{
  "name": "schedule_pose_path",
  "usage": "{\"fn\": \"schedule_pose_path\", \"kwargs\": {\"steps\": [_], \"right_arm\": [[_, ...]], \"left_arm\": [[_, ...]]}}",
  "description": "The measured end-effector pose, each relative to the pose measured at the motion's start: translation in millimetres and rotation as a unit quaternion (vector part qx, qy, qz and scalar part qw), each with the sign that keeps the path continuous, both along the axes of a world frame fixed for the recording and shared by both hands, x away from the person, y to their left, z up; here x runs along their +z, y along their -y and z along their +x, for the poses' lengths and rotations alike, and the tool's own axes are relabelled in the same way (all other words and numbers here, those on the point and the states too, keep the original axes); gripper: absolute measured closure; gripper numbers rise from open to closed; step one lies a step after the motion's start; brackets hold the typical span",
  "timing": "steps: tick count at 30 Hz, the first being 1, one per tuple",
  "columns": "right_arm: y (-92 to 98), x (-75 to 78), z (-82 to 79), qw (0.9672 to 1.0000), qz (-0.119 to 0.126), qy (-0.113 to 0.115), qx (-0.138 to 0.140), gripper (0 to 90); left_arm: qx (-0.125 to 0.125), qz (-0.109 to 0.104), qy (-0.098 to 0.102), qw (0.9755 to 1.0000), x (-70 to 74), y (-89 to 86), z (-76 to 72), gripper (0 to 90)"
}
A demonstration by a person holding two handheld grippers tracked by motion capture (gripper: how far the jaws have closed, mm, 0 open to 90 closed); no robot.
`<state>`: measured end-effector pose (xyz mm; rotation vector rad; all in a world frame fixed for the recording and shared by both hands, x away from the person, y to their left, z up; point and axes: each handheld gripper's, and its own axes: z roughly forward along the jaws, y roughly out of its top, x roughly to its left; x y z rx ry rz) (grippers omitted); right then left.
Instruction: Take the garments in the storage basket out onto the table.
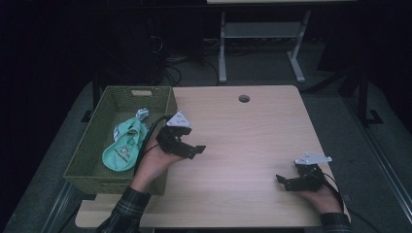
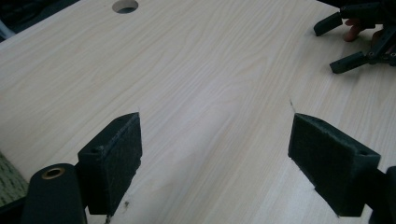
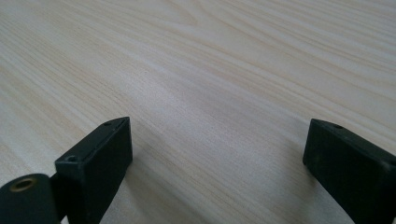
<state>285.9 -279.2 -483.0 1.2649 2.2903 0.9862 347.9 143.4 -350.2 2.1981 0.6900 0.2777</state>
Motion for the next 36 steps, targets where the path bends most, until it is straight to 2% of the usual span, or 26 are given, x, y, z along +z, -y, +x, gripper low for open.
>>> {"fn": "schedule_pose_path", "kwargs": {"steps": [8, 19, 24, 28, 36], "right_arm": [[0.0, 0.1, 0.0, 1.0, -0.001, -0.001, 0.0, 7.8], [0.2, 0.0, 0.3, 1.0, -0.002, 0.002, 0.002, 7.8], [0.2, 0.0, 0.3, 1.0, -0.001, 0.001, 0.001, 7.8], [0.2, 0.0, 0.3, 1.0, -0.001, 0.001, 0.002, 7.8], [0.1, 0.0, 0.3, 1.0, -0.001, 0.001, 0.001, 7.8]], "left_arm": [[-0.002, 0.005, 0.0, 1.0, 1.7, -6.9, 3.1, 16.9], [0.018, -0.006, 0.011, 0.9998, 7.8, -26.9, 4.7, 16.8], [0.026, -0.002, 0.01, 0.9996, 8.0, -35.6, 6.0, 16.8], [0.037, -0.008, 0.011, 0.9992, 9.0, -42.5, 6.9, 16.9], [0.049, -0.007, 0.01, 0.9987, 11.5, -56.9, 7.6, 16.8]]}}
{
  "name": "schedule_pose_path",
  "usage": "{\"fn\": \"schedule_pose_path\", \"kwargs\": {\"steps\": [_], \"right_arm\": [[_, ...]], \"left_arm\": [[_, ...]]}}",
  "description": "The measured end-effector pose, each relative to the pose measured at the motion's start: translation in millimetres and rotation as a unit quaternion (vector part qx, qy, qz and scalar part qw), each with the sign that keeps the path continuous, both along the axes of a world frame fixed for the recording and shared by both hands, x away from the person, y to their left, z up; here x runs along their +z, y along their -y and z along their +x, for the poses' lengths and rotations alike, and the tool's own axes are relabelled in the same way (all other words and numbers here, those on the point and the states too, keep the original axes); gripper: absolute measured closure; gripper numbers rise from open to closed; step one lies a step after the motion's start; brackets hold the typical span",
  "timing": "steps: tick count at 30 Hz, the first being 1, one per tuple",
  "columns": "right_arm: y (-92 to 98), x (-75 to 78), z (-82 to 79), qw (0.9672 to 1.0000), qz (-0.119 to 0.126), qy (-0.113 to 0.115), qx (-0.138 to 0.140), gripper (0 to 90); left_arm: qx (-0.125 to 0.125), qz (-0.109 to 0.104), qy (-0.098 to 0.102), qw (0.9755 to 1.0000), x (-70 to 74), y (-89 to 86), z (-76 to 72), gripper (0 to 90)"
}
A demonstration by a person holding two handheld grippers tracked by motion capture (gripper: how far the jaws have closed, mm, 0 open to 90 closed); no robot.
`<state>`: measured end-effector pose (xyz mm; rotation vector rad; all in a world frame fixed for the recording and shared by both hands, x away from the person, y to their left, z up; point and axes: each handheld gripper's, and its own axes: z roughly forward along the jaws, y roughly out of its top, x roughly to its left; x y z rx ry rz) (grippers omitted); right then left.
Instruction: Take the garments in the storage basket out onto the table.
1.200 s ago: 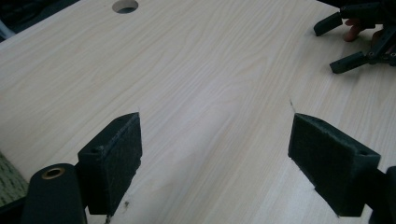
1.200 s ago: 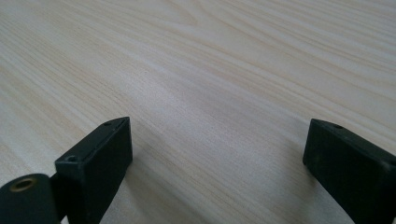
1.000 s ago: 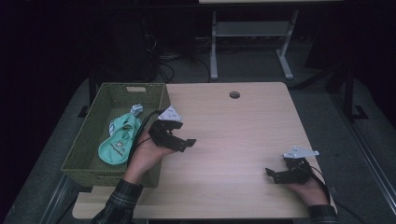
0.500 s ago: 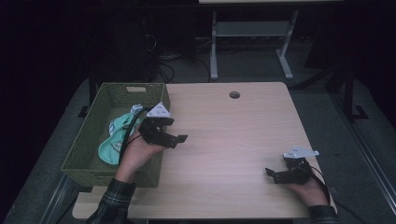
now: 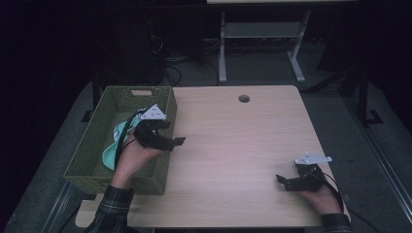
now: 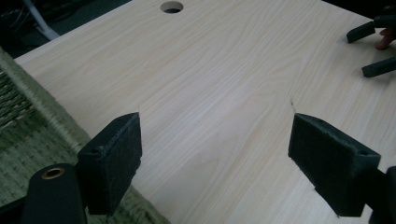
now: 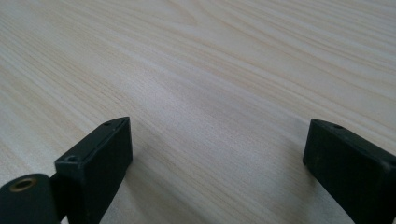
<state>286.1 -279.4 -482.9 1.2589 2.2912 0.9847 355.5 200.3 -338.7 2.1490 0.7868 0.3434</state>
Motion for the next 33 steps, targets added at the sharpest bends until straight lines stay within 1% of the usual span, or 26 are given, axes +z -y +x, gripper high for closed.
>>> {"fn": "schedule_pose_path", "kwargs": {"steps": [12, 17, 18, 19, 23, 25, 26, 27, 29, 31, 32, 33], "right_arm": [[0.0, 0.0, 0.0, 1.0, 0.0, 0.0, 0.0, 7.8], [0.0, 0.0, 0.0, 1.0, 0.0, 0.0, 0.0, 7.8], [0.0, 0.0, 0.0, 1.0, 0.0, 0.0, 0.0, 7.8], [0.0, 0.0, 0.0, 1.0, 0.0, 0.0, 0.0, 7.8], [-0.1, 0.0, -0.1, 1.0, 0.001, 0.0, -0.001, 7.8], [0.0, 0.0, 0.0, 1.0, 0.0, 0.0, 0.0, 7.8], [0.0, 0.0, 0.0, 1.0, 0.0, 0.0, 0.0, 7.8], [0.0, 0.0, 0.0, 1.0, 0.0, 0.0, 0.0, 7.8], [0.0, 0.0, 0.0, 1.0, 0.0, 0.0, 0.0, 7.8], [0.0, 0.1, 0.0, 1.0, 0.0, 0.0, 0.0, 7.8], [0.0, 0.0, 0.0, 1.0, 0.0, 0.0, 0.0, 7.8], [0.0, 0.0, 0.0, 1.0, 0.0, 0.0, 0.0, 7.8]], "left_arm": [[0.017, -0.006, 0.005, 0.9998, 4.0, -18.9, 1.1, 17.0], [0.03, -0.01, 0.007, 0.9995, 4.2, -26.1, 1.9, 17.1], [0.031, -0.006, 0.009, 0.9995, 4.3, -28.1, 2.4, 17.0], [0.035, -0.008, 0.01, 0.9993, 3.9, -29.5, 2.5, 17.0], [0.046, -0.005, 0.014, 0.9988, 3.2, -37.8, 4.5, 17.0], [0.058, -0.013, 0.01, 0.9982, 2.4, -41.9, 5.0, 17.0], [0.058, -0.013, 0.01, 0.9982, 2.4, -41.9, 5.0, 17.0], [0.066, -0.016, 0.012, 0.9976, 2.1, -46.5, 5.7, 17.0], [0.069, -0.016, 0.012, 0.9974, 2.3, -51.4, 6.5, 17.1], [0.078, -0.02, 0.015, 0.9966, 2.1, -55.6, 6.4, 17.2], [0.079, -0.016, 0.016, 0.9966, 2.5, -58.7, 6.7, 17.3], [0.083, -0.019, 0.017, 0.9962, 2.3, -60.9, 6.7, 17.3]]}}
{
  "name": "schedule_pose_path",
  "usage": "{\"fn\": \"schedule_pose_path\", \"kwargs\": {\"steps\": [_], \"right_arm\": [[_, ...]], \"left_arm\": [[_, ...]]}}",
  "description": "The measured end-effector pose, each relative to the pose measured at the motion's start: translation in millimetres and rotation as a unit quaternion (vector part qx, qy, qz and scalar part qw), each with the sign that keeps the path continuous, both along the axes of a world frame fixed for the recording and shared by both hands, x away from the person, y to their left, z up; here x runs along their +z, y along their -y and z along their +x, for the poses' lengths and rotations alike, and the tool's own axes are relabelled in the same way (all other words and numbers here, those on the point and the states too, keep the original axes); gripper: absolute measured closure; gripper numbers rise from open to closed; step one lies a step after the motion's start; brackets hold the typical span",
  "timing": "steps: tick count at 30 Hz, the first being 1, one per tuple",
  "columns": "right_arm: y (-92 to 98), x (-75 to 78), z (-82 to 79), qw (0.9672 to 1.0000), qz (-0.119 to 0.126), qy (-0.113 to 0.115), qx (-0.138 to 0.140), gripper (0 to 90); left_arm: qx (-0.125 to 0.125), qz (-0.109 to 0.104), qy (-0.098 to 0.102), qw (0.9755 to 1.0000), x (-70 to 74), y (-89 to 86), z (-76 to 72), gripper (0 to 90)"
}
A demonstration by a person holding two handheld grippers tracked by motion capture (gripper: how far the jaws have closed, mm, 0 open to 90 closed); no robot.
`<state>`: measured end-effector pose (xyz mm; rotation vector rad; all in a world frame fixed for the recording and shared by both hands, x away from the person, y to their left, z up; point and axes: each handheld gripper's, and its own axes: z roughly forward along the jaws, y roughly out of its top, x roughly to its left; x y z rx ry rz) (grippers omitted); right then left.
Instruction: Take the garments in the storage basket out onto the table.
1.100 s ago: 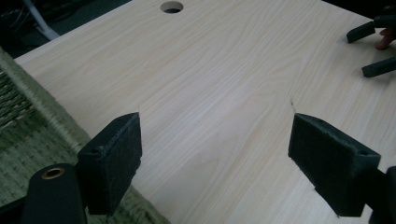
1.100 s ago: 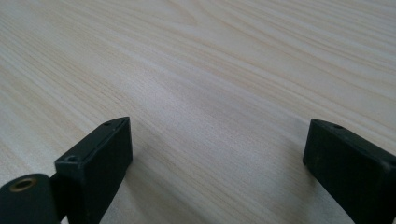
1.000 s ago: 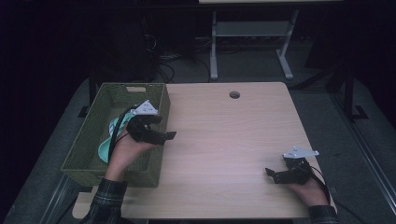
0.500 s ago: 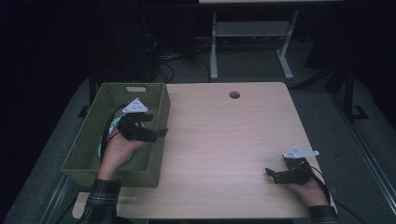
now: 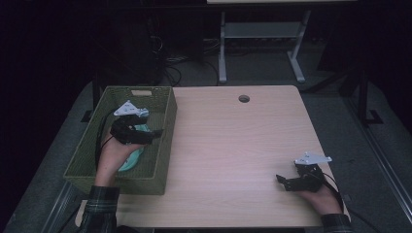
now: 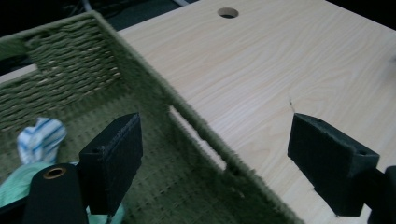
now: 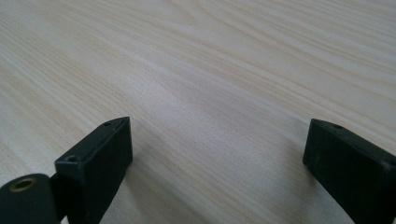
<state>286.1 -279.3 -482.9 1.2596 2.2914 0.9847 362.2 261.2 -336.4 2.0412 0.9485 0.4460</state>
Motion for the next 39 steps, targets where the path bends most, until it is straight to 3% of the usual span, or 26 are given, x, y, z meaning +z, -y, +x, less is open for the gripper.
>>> {"fn": "schedule_pose_path", "kwargs": {"steps": [15, 25, 39], "right_arm": [[0.0, 0.0, 0.0, 1.0, 0.0, 0.0, 0.0, 7.8], [-0.1, 0.0, 0.0, 1.0, 0.0, 0.0, -0.001, 7.8], [-0.2, 0.0, 0.0, 1.0, 0.0, 0.0, -0.001, 7.8]], "left_arm": [[0.024, 0.008, 0.009, 0.9996, -9.1, -26.5, 7.4, 20.6], [0.046, 0.019, 0.004, 0.9988, -17.8, -43.9, 24.5, 18.3], [0.074, 0.055, -0.038, 0.995, -42.0, -56.0, 42.8, 17.5]]}}
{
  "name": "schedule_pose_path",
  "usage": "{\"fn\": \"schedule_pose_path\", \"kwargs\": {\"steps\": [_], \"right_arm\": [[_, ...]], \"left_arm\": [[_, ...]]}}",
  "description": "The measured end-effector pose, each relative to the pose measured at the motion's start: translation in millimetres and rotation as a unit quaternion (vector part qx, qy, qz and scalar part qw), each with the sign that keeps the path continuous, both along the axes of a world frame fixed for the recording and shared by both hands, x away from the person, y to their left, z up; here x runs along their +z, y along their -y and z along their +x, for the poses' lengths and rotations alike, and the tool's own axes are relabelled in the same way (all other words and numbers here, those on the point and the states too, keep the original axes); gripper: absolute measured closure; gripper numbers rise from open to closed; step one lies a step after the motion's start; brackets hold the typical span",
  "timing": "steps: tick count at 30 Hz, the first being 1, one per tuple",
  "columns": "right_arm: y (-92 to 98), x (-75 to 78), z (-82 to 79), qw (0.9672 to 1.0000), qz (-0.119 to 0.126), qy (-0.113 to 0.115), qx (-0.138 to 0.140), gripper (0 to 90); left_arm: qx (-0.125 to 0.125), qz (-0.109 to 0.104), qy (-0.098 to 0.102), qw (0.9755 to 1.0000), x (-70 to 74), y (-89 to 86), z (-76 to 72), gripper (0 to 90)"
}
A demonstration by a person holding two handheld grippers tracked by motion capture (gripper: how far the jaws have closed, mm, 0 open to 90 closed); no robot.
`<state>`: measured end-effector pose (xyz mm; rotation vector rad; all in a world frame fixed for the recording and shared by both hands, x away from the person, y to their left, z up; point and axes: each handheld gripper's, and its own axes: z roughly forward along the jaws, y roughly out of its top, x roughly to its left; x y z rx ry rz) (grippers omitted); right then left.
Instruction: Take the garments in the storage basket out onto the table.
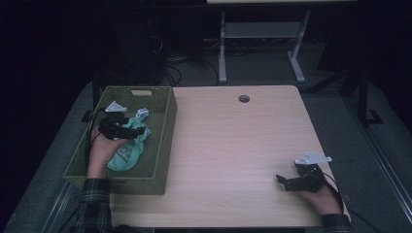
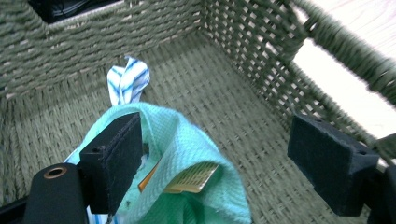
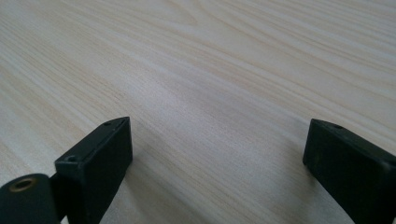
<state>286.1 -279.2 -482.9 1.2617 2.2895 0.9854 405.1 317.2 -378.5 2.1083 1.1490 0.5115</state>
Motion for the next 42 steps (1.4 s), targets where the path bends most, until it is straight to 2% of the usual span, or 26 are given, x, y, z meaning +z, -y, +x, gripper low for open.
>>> {"fn": "schedule_pose_path", "kwargs": {"steps": [5, 7, 8, 13, 16, 18, 21, 23, 26, 27, 30, 32, 36, 39, 42], "right_arm": [[0.0, 0.0, 0.0, 1.0, 0.0, 0.0, 0.0, 7.8], [0.0, 0.0, 0.0, 1.0, 0.0, 0.0, 0.0, 7.8], [0.0, 0.0, 0.0, 1.0, 0.0, 0.0, 0.0, 7.8], [0.0, 0.0, 0.0, 1.0, 0.0, 0.0, 0.0, 7.8], [0.0, 0.0, 0.0, 1.0, 0.0, 0.0, 0.0, 7.8], [0.0, 0.0, 0.0, 1.0, 0.0, 0.0, 0.0, 7.8], [-0.1, 0.0, -0.1, 1.0, 0.0, 0.0, 0.0, 7.8], [-0.1, 0.0, -0.1, 1.0, 0.0, 0.0, 0.001, 7.8], [-0.2, 0.0, -0.2, 1.0, 0.0, 0.0, 0.001, 7.8], [-0.2, 0.0, -0.2, 1.0, 0.0, 0.0, 0.001, 7.8], [-0.2, 0.0, -0.2, 1.0, 0.0, -0.001, 0.001, 7.8], [-0.2, 0.0, -0.1, 1.0, 0.0, 0.0, 0.001, 7.8], [-0.1, 0.0, -0.1, 1.0, 0.0, 0.0, 0.001, 7.8], [0.1, 0.0, -0.1, 1.0, -0.001, 0.0, 0.002, 7.8], [0.0, 0.0, -0.1, 1.0, 0.0, 0.0, 0.002, 7.8]], "left_arm": [[0.013, 0.039, -0.016, 0.999, -8.5, 2.5, 4.1, 17.5], [0.016, 0.042, -0.02, 0.9988, -10.6, 3.1, 4.9, 17.4], [0.019, 0.046, -0.031, 0.9983, -14.4, 3.3, 6.2, 17.4], [0.029, 0.053, -0.05, 0.9969, -21.9, 3.3, 8.1, 18.2], [0.038, 0.055, -0.056, 0.9961, -23.5, 2.2, 8.6, 25.6], [0.042, 0.051, -0.061, 0.9959, -23.5, 0.3, 8.3, 31.5], [0.044, 0.033, -0.074, 0.9958, -23.0, -3.3, 8.1, 45.4], [0.042, 0.021, -0.083, 0.9954, -22.2, -5.3, 7.4, 60.7], [0.042, 0.018, -0.089, 0.9949, -21.1, -6.2, 6.8, 79.4], [0.045, 0.017, -0.092, 0.9946, -20.2, -6.6, 6.5, 81.8], [0.051, 0.01, -0.096, 0.994, -17.6, -7.3, 5.4, 83.0], [0.052, 0.005, -0.09, 0.9946, -14.9, -7.9, 4.2, 83.0], [0.049, -0.027, -0.062, 0.9965, -2.7, -11.2, -2.1, 82.8], [0.05, -0.055, -0.043, 0.9963, 5.7, -14.4, -7.8, 82.2], [0.045, -0.082, -0.028, 0.9952, 14.7, -17.2, -13.5, 82.4]]}}
